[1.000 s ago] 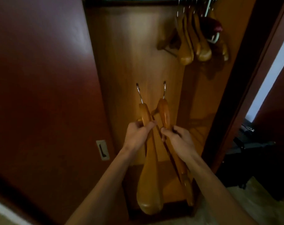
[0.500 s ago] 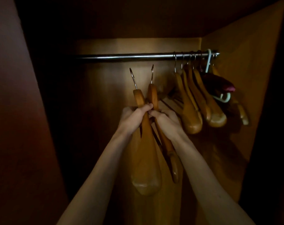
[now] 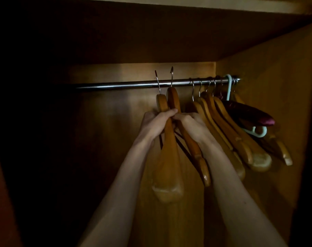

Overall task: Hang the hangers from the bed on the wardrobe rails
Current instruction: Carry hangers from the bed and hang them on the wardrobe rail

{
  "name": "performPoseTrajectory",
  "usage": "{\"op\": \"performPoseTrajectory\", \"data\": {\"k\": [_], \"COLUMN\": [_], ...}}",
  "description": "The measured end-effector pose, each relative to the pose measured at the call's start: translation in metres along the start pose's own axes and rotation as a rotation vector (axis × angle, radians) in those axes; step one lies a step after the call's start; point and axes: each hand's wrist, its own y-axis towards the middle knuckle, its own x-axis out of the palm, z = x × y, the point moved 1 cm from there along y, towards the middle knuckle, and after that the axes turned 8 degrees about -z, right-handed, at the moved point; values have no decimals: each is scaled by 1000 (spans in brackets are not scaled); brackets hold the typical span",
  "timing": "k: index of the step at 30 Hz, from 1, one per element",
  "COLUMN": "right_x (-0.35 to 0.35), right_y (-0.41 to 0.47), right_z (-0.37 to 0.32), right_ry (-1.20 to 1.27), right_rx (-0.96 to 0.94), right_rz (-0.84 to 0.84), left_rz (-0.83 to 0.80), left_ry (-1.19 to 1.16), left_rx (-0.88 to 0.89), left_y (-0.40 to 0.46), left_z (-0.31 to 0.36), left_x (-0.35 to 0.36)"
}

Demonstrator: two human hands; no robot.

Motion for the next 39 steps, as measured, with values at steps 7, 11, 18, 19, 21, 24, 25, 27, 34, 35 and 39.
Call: {"op": "performPoseTrajectory", "data": {"k": [7,11,18,19,21,24,25,27,34,35,39], "right_x": [-16,-23,-45,-46,-50,-52,-52,-53,-53,-52,-45], "right_y": [21,28,25,26,28,31,32,32,-5,-16,-61], "right_z": [12,20,20,20,23,29,31,34,48,51,65], "right_ry": [-39,-15,-47,-54,-61,-65,-66,-72,117,154,313], "right_rx": [65,104,95,104,119,132,130,119,52,55,62], "right_rz": [60,100,76,78,83,83,79,70,42,47,34], "left_rz": [-38,-38,-83,-85,-92,-87,-82,-72,25,71,225], "left_ry": [27,22,75,70,54,31,29,27,-37,-73,-175], "left_rx": [23,7,-22,-29,-35,-35,-40,-42,13,28,82], "left_y": [30,42,55,57,58,59,58,56,29,21,-18], "left_z": [-2,-3,-13,-16,-19,-22,-23,-24,-48,-57,-100], "left_x": [17,28,45,46,49,53,54,56,68,70,73]}}
